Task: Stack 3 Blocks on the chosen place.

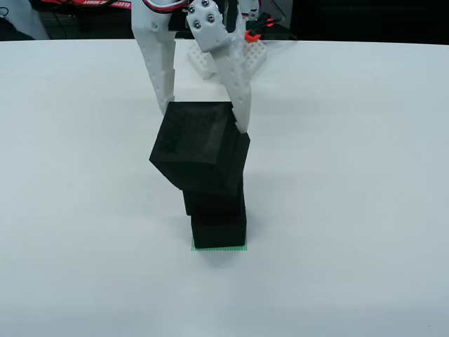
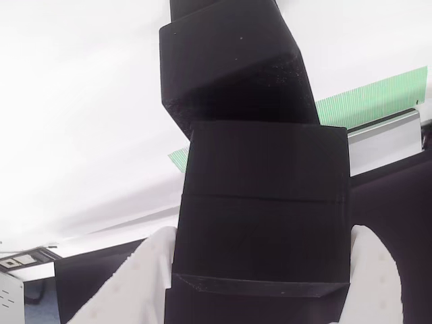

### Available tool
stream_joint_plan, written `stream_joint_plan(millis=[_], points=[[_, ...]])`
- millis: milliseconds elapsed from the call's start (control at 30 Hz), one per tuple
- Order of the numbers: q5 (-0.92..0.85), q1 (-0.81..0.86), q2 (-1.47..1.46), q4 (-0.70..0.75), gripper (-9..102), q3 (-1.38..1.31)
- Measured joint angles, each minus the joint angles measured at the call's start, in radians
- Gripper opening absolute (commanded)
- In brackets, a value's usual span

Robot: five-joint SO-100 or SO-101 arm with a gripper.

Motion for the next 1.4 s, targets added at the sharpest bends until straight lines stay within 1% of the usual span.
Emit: stream_joint_plan(millis=[300,1100,1400], points=[[0.0,-0.005,0.037,0.031,15,0.005],[0.0,-0.035,0.064,0.023,15,0.097],[0.0,-0.038,0.067,0.021,24,0.1]])
